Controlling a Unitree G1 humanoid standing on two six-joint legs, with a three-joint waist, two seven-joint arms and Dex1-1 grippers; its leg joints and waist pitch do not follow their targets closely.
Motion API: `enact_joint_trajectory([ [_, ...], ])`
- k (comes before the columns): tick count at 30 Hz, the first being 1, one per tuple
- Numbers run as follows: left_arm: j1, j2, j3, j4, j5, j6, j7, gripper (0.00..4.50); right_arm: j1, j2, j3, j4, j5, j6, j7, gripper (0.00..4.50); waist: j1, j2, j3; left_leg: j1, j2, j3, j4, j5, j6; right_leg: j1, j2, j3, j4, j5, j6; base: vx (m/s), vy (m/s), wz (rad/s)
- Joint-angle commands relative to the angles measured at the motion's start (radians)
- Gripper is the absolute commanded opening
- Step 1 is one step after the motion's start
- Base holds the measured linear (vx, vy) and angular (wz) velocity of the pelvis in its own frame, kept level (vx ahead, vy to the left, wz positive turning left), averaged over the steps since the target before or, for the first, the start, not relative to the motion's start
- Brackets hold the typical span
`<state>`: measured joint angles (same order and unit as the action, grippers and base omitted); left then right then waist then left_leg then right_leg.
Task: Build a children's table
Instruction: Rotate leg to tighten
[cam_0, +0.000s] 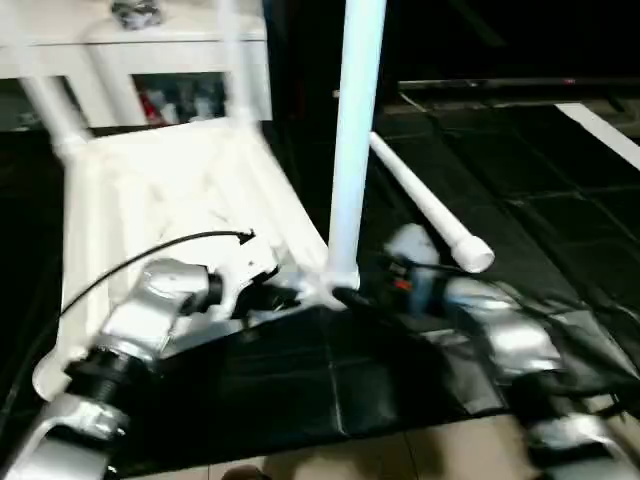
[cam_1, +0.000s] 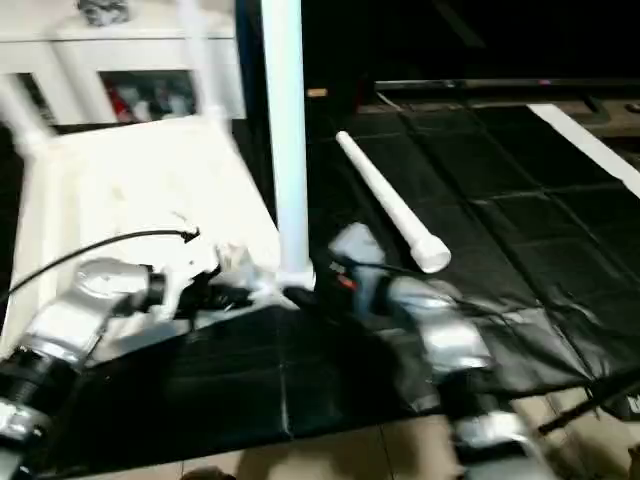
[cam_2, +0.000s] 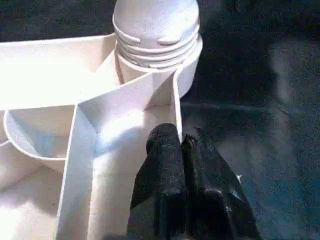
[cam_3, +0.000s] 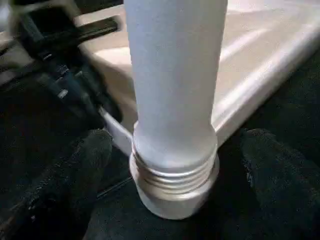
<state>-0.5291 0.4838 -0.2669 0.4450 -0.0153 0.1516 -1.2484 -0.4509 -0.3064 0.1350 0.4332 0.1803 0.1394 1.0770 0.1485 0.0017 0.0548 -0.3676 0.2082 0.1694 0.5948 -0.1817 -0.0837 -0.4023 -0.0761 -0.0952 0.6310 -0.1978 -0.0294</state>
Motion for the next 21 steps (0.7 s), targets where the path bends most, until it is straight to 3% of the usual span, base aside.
enact_joint_trajectory([
  [1, -0.04, -0.009, -0.052, -0.015, -0.027, -0.062, -0.112, 0.0, 0.01, -0.035, 0.031, -0.045, 0.012, 0.01, 0.079, 4.43, -0.004, 0.01, -0.073, 0.013, 0.028, -0.002, -0.064, -0.162, 0.038, 0.059, -0.07, 0.059, -0.071, -0.093, -0.199, 0.0, 0.0, 0.0],
  [5, -0.046, -0.004, -0.082, -0.005, -0.031, -0.094, -0.194, 0.0, 0.011, -0.095, 0.097, -0.068, 0.001, -0.025, 0.213, 4.43, 0.004, 0.007, -0.074, 0.012, 0.031, -0.002, -0.062, -0.16, 0.044, 0.057, -0.073, 0.059, -0.07, -0.092, -0.205, 0.0, 0.0, 0.0],
  [6, -0.047, -0.003, -0.086, -0.003, -0.031, -0.099, -0.203, 0.0, 0.01, -0.099, 0.108, -0.069, -0.004, -0.031, 0.228, 4.43, 0.008, 0.0, -0.073, 0.01, 0.03, -0.001, -0.062, -0.16, 0.045, 0.058, -0.074, 0.059, -0.071, -0.104, -0.205, 0.0, 0.0, 0.0],
  [9, -0.047, -0.002, -0.093, 0.001, -0.03, -0.112, -0.219, 0.0, 0.002, -0.102, 0.132, -0.057, -0.027, -0.049, 0.248, 4.43, 0.011, 0.002, -0.073, 0.01, 0.031, -0.003, -0.063, -0.159, 0.04, 0.057, -0.076, 0.059, -0.072, -0.129, -0.199, 0.0, 0.0, 0.0],
  [21, -0.058, 0.007, -0.093, 0.041, -0.013, -0.155, -0.216, 0.0, -0.038, -0.098, 0.16, 0.002, -0.022, -0.06, 0.31, 3.22, 0.008, -0.001, -0.075, 0.007, 0.029, -0.002, -0.061, -0.141, 0.05, 0.058, -0.073, 0.057, -0.068, -0.104, -0.205, 0.0, 0.0, 0.0],
])
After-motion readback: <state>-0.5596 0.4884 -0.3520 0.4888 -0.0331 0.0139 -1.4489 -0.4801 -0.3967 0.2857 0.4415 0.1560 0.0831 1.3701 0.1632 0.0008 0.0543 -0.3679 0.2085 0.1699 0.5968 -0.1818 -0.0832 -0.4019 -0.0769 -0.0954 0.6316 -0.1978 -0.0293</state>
